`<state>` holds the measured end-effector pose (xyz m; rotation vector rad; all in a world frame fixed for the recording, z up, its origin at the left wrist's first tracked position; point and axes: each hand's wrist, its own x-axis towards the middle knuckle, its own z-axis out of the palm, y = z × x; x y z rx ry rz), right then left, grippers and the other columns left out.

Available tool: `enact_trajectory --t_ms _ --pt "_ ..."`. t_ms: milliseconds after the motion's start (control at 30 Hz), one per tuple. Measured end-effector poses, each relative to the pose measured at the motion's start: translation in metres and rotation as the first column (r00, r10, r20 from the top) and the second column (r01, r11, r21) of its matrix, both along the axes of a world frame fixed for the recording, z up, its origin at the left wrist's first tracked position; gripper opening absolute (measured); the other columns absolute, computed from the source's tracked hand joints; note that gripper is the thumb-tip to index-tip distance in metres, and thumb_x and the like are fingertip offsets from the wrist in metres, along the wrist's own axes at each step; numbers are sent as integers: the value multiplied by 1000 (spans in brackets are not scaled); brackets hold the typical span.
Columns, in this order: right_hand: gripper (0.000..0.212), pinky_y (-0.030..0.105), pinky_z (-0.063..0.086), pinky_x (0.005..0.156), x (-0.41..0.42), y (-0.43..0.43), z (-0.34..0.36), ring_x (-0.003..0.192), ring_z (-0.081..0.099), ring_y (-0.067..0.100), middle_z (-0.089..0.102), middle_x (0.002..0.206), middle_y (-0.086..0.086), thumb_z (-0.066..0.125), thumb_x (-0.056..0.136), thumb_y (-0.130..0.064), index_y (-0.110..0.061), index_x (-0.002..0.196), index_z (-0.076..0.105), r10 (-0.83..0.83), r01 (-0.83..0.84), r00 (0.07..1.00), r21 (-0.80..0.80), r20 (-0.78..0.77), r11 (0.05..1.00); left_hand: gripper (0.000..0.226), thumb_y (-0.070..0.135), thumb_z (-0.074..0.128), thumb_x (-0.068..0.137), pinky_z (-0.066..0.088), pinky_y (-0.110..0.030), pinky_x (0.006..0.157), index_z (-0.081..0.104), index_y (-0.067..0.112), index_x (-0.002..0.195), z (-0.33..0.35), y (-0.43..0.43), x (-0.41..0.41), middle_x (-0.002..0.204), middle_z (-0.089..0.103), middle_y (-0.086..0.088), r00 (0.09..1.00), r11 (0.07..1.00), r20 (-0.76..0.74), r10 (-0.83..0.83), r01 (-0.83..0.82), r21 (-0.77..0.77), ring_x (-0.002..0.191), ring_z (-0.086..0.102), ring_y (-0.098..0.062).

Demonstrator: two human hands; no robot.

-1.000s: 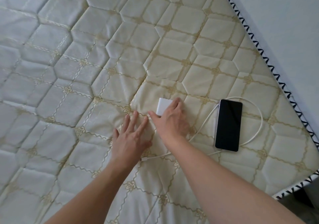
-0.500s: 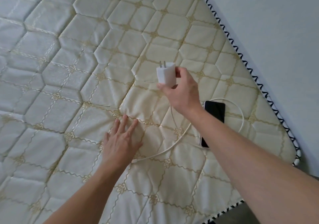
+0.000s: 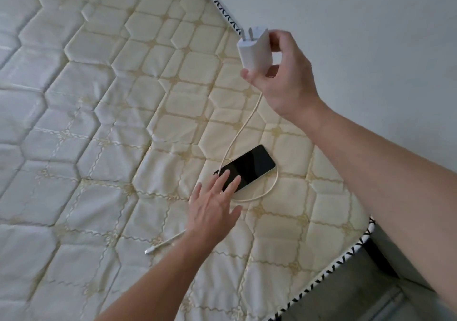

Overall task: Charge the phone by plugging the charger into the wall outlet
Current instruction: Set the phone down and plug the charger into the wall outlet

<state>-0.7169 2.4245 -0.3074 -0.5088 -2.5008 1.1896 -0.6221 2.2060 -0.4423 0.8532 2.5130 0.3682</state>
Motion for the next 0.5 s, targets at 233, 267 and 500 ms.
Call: enact_trajectory --t_ms 233,267,500 --pt "47 37 62 73 88 16 -16 79 75 19 62 119 3 76 83 -22 -10 124 55 -50 118 984 -404 174 907 38 8 59 83 51 -41 70 61 13 120 -8 0 -20 116 67 -6 958 948 -40 283 -273 161 86 64 -30" --pt "44 38 63 71 104 15 -20 75 76 21 63 117 4 75 85 -19 -9 123 56 -34 126 979 -468 201 875 33 5 56 82 50 -41 64 61 12 114 -9 -2 -23 109 67 -7 954 942 -41 296 -285 178 82 63 -31" --pt "46 42 59 63 225 2 -51 75 73 39 67 108 7 78 74 -31 -16 116 62 140 296 880 -754 454 587 34 2 52 86 48 -37 62 58 11 118 -15 -18 -30 114 64 -7 963 961 -68 262 -255 103 87 64 -29"
